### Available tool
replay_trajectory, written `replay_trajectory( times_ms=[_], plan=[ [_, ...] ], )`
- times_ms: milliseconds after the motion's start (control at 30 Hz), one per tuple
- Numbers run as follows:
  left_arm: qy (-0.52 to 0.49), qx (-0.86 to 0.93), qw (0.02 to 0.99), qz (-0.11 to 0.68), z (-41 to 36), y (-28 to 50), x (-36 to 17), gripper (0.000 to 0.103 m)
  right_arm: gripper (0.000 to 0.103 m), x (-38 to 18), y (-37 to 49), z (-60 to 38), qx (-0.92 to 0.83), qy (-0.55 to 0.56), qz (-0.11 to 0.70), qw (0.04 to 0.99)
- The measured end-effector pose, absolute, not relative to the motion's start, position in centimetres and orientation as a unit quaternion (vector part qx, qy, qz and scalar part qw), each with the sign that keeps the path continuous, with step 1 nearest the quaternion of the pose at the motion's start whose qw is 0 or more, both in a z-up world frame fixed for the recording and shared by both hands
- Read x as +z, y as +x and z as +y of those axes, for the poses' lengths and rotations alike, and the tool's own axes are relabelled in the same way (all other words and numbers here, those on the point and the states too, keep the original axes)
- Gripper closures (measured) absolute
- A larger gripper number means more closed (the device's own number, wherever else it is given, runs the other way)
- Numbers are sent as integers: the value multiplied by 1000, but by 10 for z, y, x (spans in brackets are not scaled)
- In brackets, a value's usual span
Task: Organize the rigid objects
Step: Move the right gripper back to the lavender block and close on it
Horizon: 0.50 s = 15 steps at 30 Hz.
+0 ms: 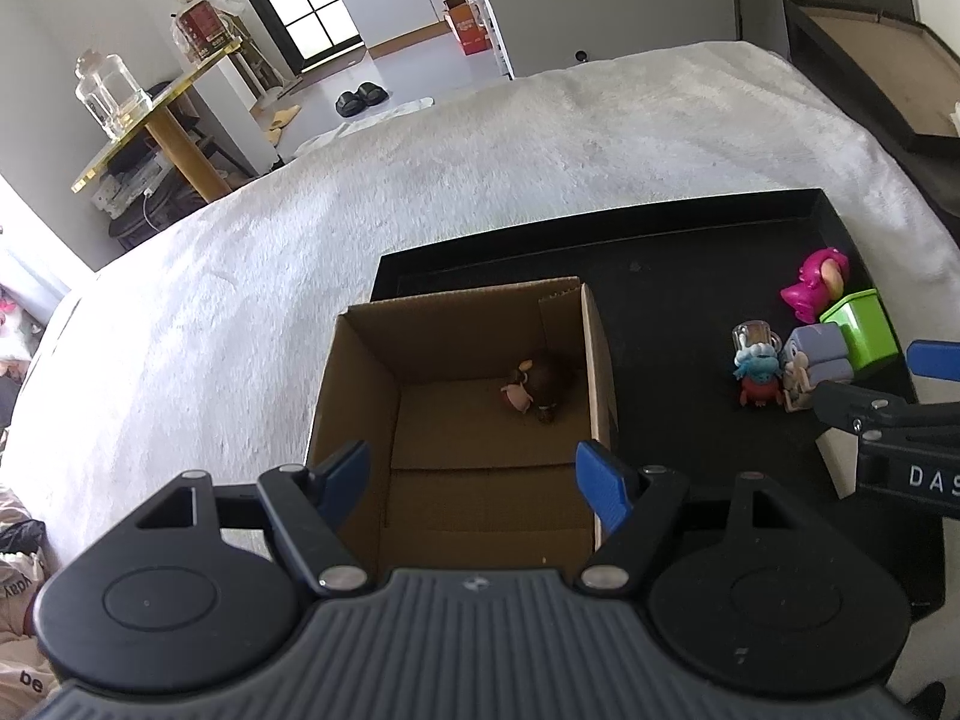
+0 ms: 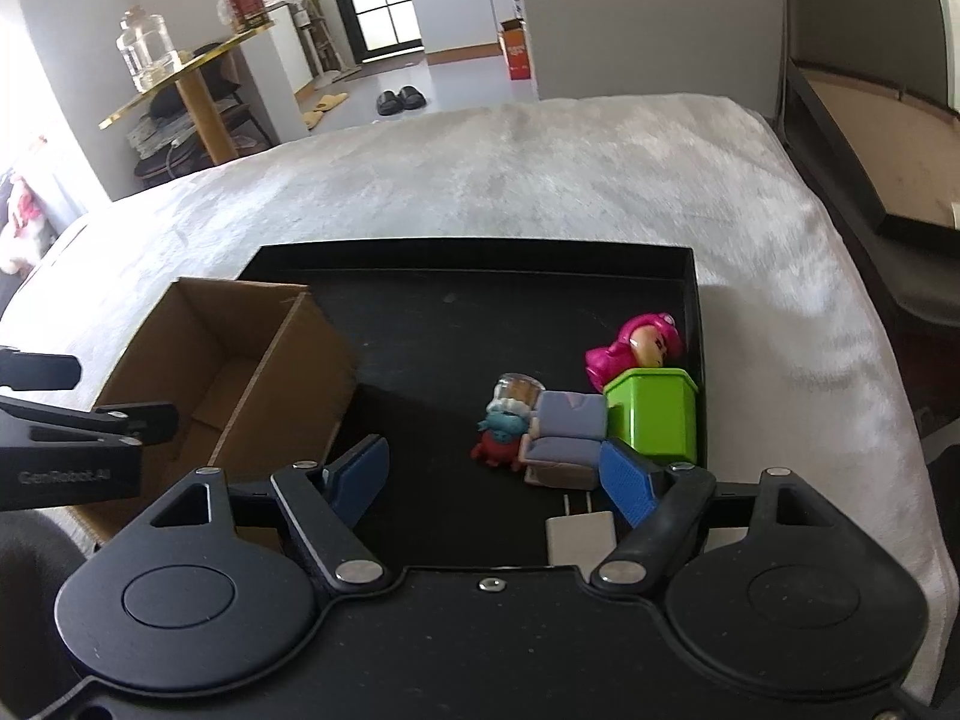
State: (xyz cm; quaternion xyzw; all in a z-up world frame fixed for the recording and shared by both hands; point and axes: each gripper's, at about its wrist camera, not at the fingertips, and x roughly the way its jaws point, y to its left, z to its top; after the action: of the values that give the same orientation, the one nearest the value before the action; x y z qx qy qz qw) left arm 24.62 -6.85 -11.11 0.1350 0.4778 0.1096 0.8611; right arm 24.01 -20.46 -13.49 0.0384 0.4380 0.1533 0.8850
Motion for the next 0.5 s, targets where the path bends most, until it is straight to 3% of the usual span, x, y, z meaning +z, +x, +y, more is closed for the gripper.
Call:
replay_trajectory(
  times_ms=[200,500],
  plan=[
    [153,115,855,482,-74,260,-120,28,35,-157,255,-207,147,44,452,879],
    [192,108,848,482,-93,283,-127,28,37,-185,268,-210,134,53,453,880]
  ],
)
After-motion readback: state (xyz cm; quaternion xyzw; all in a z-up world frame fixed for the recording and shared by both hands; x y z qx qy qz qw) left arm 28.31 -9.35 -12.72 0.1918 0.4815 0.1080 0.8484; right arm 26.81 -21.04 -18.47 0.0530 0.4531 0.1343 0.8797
